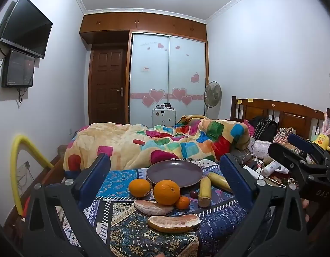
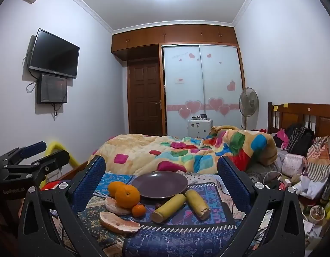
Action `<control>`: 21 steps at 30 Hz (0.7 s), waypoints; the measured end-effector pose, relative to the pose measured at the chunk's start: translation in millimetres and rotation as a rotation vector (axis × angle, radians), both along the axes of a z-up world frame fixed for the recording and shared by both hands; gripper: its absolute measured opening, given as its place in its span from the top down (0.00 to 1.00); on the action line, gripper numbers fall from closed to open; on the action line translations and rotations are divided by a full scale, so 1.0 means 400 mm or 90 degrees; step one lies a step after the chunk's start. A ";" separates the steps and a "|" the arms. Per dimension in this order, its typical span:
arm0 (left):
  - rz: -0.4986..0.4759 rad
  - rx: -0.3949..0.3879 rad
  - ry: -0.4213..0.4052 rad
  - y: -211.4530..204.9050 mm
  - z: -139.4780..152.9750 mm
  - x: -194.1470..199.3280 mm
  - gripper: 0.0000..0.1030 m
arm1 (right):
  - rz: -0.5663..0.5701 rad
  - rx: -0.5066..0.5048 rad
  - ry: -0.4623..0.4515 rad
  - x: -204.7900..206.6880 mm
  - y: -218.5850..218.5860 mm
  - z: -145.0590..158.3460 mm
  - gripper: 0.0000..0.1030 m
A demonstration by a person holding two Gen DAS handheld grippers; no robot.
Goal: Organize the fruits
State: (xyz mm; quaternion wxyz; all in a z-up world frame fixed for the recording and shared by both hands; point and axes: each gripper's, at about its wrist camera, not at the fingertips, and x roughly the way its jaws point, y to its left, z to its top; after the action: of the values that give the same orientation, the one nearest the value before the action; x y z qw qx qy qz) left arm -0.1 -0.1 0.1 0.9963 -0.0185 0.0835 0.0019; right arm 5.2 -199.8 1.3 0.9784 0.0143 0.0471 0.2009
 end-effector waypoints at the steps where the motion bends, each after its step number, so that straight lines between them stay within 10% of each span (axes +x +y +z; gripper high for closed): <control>1: 0.000 0.000 0.000 0.000 0.000 0.000 0.00 | 0.000 -0.001 -0.001 0.000 0.001 0.000 0.00; 21: 0.000 0.005 -0.007 -0.003 -0.009 -0.002 0.00 | 0.007 -0.001 -0.003 0.001 0.012 0.002 0.00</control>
State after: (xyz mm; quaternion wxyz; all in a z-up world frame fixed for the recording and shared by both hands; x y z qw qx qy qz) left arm -1.0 -1.4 -3.6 0.9968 -0.0147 0.0779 0.0020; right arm 5.5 -195.0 1.9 0.9774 0.0126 0.0451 0.2061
